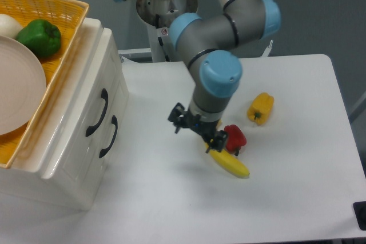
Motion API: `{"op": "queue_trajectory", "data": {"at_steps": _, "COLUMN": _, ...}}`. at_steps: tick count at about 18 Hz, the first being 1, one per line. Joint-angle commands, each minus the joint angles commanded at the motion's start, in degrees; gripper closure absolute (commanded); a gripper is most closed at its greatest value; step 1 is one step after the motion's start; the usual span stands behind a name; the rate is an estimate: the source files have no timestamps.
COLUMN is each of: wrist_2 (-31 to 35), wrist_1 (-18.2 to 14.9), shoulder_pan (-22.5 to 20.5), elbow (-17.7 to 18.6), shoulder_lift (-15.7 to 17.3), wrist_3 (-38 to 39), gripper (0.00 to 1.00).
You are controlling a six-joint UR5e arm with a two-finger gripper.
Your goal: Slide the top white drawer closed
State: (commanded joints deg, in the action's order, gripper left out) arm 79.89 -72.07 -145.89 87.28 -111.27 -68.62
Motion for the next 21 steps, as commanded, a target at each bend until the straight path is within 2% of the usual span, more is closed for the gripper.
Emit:
{"op": "queue_trajectory", "data": {"at_steps": 4, "wrist_2": 2.97, "wrist_1": 0.0, "shoulder_pan": -3.7, "elbow": 0.09, "shoulder_lift": -0.26, "wrist_3": -8.53, "gripper": 0.0}}
{"op": "queue_trajectory", "data": {"at_steps": 11, "wrist_2": 10.01, "wrist_1": 0.0, "shoulder_pan": -6.33, "elbow": -0.09, "shoulder_lift": 1.4, "wrist_3": -16.8, "gripper": 0.0}}
{"op": "queue_trajectory", "data": {"at_steps": 16, "wrist_2": 9.67, "wrist_1": -0.09, "shoulder_pan": -10.29, "elbow": 0.0, "shoulder_lift": 3.16, "wrist_3": -22.69, "gripper": 0.0}}
{"op": "queue_trajectory", "data": {"at_steps": 21, "wrist_2": 8.71, "wrist_1": -0.26, "shoulder_pan": -13.45, "elbow": 0.0, "shoulder_lift": 4.04, "wrist_3": -25.42, "gripper": 0.0}}
